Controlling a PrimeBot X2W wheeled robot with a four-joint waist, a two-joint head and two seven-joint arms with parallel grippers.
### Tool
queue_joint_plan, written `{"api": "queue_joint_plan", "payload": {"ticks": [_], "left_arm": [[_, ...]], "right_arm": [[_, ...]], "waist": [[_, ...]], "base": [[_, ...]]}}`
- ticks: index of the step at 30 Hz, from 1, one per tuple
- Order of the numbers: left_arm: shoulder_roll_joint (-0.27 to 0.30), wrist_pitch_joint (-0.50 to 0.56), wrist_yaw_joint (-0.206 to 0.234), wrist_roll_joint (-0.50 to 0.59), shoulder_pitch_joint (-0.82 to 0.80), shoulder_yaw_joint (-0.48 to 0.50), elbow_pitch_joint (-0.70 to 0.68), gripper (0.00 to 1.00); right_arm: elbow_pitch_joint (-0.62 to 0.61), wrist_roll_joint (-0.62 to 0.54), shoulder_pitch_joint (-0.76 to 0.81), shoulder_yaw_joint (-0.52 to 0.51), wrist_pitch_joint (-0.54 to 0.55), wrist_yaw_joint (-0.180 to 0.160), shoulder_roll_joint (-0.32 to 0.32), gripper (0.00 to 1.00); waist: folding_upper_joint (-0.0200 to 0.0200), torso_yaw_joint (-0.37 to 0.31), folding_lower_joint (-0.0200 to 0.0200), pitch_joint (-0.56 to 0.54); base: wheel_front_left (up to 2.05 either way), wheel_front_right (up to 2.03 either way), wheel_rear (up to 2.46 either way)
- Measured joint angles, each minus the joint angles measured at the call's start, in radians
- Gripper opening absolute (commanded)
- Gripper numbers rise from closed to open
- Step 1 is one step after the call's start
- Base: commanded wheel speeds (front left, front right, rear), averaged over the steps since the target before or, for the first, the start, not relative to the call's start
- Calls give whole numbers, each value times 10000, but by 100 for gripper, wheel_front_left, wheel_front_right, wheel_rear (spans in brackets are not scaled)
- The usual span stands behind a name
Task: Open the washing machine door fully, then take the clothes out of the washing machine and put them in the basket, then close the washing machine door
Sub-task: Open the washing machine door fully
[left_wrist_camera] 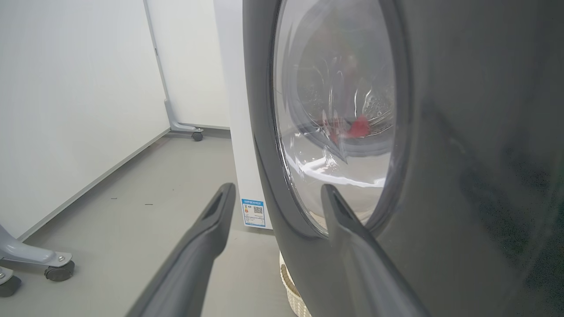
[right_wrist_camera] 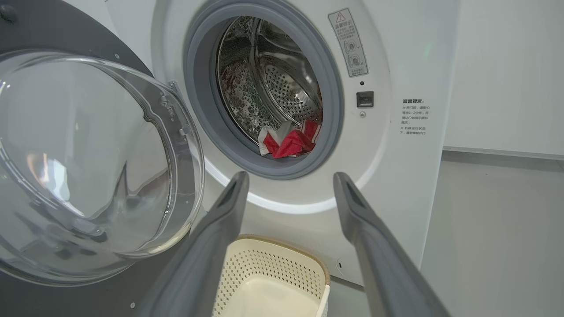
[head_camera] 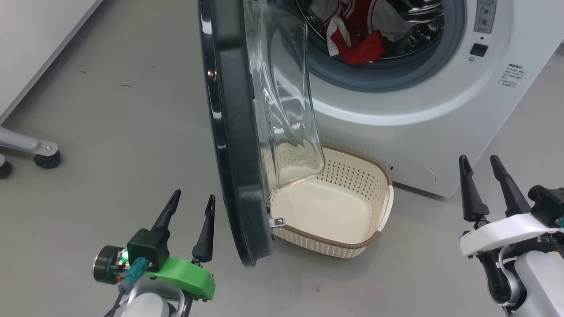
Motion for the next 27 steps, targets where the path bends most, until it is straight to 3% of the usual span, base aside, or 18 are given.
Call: {"api": "queue_joint_plan", "payload": {"ticks": [6,12,16,27], "left_arm": [[0,0,0,0,92,2,13,100],[2,0,-2,-2,148,15,15,100],[0,0,-8,-29,163,25,17,100],[0,0,-15,-29,174,44,25,100]], "right_arm": [[-27,-1404,-3,79,257,-742,2,100],[-148,-2008,105,-186,374,-1256,479,100],[-324,-2316,272,-420,374,-1423,790,100],[-412,-2989,853,-796,374,-1440,1327,100]], "waist": [[0,23,0,-123],[0,24,0,-172],[0,21,0,-183],[0,126,0,-163]], "base": [[0,0,0],[0,0,0],[0,0,0],[0,0,0]]}}
